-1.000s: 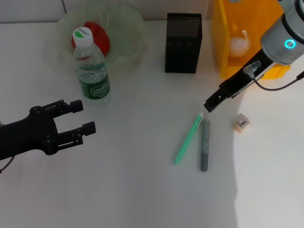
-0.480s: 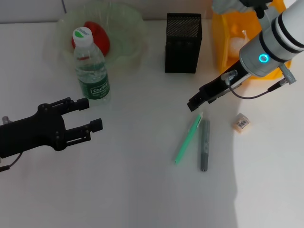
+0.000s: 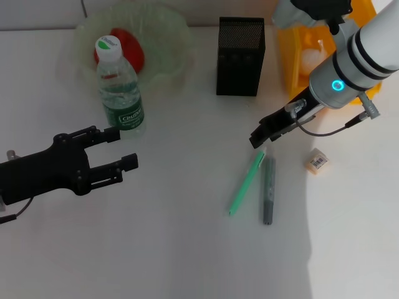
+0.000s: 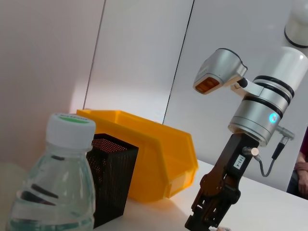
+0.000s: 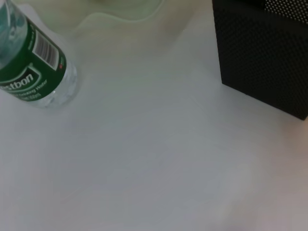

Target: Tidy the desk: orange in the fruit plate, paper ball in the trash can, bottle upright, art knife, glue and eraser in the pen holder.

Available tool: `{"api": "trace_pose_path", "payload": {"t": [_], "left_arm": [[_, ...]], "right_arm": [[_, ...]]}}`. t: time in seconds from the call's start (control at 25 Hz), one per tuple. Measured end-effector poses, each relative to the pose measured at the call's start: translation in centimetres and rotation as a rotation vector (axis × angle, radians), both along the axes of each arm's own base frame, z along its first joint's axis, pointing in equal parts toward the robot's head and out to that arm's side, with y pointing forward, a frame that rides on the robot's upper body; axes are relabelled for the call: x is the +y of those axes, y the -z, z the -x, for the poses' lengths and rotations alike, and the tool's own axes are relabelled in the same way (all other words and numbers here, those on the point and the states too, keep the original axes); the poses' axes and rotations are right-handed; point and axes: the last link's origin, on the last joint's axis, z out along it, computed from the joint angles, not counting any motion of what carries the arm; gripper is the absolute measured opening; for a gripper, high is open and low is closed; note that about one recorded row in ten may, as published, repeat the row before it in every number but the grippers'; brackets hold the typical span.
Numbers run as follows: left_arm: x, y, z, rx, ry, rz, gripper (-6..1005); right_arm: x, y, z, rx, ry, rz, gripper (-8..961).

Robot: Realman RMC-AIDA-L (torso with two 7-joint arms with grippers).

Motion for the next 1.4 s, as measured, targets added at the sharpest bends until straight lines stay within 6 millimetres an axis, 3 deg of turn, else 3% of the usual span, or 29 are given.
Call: {"api": "trace_pose_path", "payload": {"t": [0.08, 0.48, 0.8, 1.4], "left_arm": [[0.1, 0.1, -0.1, -0.002, 0.002, 0.001, 749], [0.5, 0.3, -0.4, 0.003, 0.003, -0.002, 749], [0.5, 0.0, -0.6, -0.011, -0.003, 0.015, 749], [0.9, -0.2, -0.9, -0.013, 0.005, 0.016, 749]], "right_arm": [[-0.1, 0.2, 0.0, -0.002, 0.017, -0.001, 425], [-0.2, 0.4, 0.7, 0.058, 0.04, -0.008, 423], [-1.4, -0.2, 2.1, 0.168, 0.057, 0.038, 421], [-2.8, 0.2, 2.5, 0.123, 0.139, 0.168, 421]]}}
